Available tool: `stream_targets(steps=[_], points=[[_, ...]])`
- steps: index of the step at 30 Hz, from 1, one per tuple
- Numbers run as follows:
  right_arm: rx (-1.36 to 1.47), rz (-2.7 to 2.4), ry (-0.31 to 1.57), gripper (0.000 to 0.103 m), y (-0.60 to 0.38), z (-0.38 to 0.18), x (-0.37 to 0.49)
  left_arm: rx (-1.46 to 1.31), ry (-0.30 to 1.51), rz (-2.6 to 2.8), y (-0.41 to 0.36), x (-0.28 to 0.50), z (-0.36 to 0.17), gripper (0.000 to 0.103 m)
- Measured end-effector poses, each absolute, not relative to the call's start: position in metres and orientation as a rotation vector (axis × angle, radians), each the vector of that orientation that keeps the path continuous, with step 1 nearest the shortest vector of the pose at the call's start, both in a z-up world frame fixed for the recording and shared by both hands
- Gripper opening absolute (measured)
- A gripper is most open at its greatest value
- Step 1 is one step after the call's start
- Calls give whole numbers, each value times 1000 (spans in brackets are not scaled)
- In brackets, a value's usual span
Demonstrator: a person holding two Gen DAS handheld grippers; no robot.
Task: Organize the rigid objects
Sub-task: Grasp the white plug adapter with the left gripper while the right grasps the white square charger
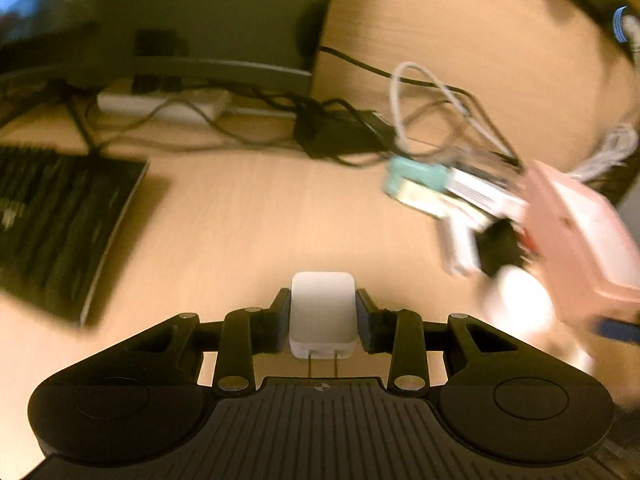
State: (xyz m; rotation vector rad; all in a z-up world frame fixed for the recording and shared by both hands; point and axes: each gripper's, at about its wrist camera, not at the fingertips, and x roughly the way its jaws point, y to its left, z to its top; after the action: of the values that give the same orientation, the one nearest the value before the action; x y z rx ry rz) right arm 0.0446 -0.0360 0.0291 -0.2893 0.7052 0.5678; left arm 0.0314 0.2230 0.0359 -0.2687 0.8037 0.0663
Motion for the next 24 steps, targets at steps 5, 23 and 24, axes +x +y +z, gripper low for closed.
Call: stream_targets(steps=[5,23,24], points=[[-346,595,751,65,-18,10,63,-316,808,12,201,-20,45,37],[-224,322,700,47,-140,70,-32,-184,790,-482,59,13,86,37],[-205,296,695,47,-149,73,-39,-171,763,-494,51,22,95,37]])
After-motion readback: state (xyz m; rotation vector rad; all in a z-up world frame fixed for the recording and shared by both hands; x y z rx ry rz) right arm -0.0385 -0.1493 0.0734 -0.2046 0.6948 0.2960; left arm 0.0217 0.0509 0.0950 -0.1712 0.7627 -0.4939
